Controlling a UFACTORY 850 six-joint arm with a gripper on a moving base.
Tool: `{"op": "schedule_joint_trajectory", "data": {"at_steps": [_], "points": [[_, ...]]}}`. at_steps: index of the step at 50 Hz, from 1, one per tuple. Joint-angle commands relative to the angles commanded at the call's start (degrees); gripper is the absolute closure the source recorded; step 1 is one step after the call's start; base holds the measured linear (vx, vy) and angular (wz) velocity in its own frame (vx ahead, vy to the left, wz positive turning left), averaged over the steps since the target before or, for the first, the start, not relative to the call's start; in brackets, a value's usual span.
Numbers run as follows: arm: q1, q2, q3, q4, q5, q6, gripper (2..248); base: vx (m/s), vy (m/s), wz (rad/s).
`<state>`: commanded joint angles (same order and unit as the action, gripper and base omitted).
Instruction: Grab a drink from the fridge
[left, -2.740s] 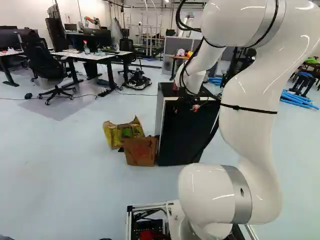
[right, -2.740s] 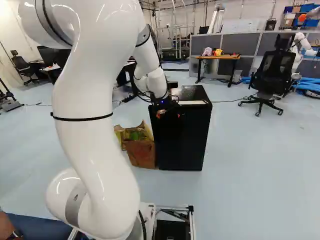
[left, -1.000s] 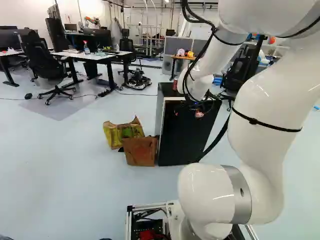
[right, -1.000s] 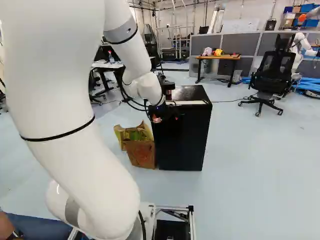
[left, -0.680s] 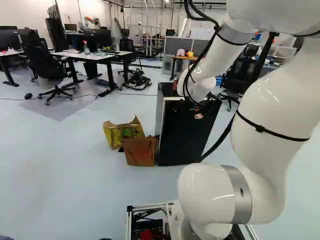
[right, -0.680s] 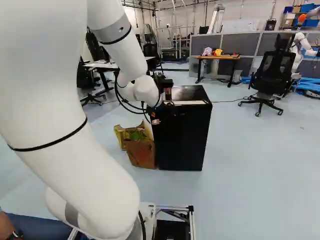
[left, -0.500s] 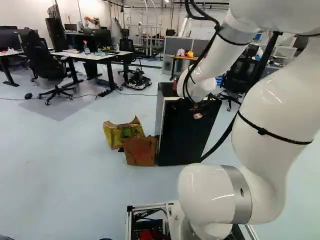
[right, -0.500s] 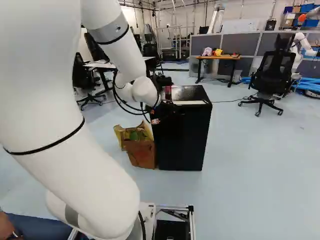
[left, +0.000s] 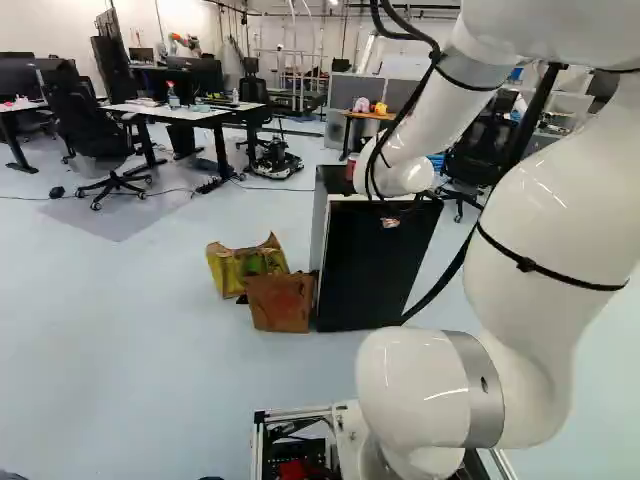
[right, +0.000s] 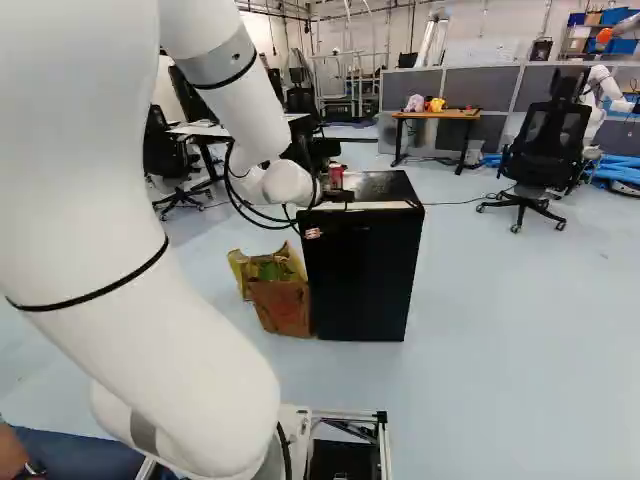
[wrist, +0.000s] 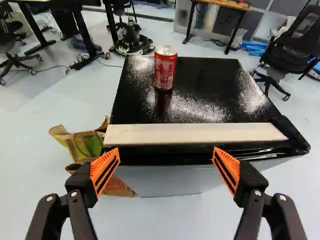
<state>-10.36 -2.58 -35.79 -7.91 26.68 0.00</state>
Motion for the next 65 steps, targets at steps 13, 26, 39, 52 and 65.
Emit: {"op": "schedule_joint_trajectory", "data": {"at_steps": [13,26,39,52,65], "points": [[0.39,-2.38,-2.50,0.00,4.62,0.00,3,0.000,0.000,0.000],[0.84,-6.09,-6.36,0.00,9.19,0.00,3,0.000,0.000,0.000],[0.69,-11.12,-10.48,0.00,13.33,0.00,3,0.000,0.000,0.000],[0.34,-16.32,-14.79,0.00,16.72,0.00,3,0.000,0.000,0.000],[-0.04,-21.37,-19.17,0.00,18.27,0.00,3,0.000,0.000,0.000]]}}
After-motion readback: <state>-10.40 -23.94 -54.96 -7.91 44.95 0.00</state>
